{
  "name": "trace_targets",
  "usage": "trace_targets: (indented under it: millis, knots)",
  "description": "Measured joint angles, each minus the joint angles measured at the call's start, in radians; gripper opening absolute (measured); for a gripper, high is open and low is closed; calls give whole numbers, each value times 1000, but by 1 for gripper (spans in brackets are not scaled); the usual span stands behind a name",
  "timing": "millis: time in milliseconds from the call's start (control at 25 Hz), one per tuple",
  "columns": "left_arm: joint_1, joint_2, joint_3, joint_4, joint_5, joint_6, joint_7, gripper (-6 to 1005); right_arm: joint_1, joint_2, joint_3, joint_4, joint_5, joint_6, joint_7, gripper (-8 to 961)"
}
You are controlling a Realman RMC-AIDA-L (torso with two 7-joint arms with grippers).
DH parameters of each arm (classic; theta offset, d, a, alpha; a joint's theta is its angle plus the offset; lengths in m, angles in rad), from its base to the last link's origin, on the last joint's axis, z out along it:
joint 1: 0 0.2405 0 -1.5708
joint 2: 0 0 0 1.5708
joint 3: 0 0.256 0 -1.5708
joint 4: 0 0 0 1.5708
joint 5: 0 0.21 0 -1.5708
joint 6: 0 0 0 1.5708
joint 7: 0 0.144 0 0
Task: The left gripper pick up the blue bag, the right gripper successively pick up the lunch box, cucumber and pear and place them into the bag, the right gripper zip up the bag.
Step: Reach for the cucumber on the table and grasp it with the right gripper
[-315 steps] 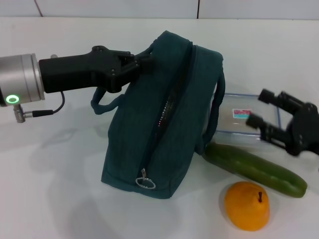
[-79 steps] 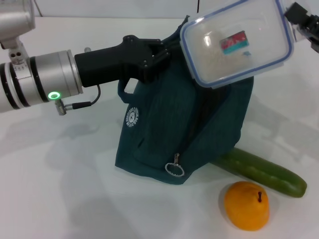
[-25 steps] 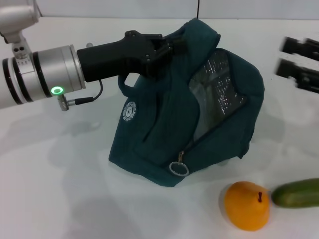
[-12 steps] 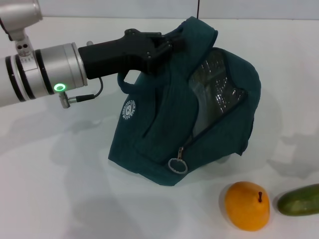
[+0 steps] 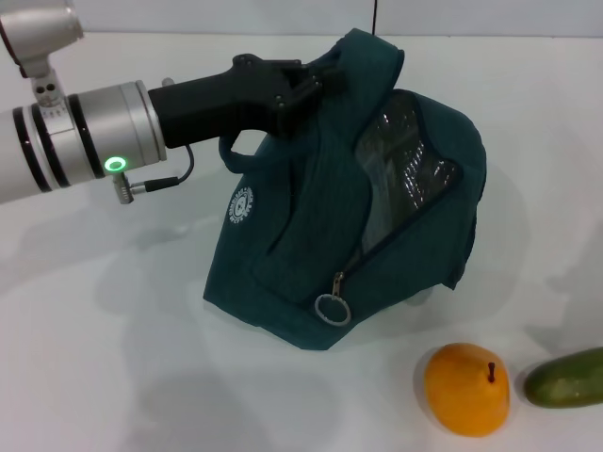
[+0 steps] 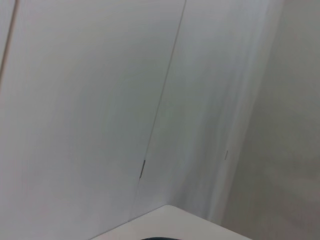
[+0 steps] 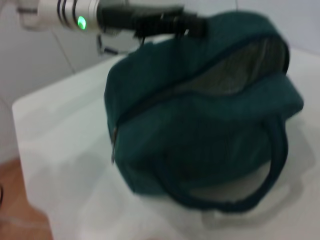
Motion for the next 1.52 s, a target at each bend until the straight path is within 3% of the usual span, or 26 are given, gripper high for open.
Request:
trace_targets:
  millis: [200,760,1520]
  knots:
    - [-12,0,0,0,0,-10,-1,40,27,7,-15,-60,-125,-67,17,745]
    - [-22,-1,0,-1,-1,-21,0,40,73,10,-212,-117,-301,-71,29,741]
    - [-32,-2,-2,0,-5,-33,2,40,133,20,-531,-74,-429,92,40,738]
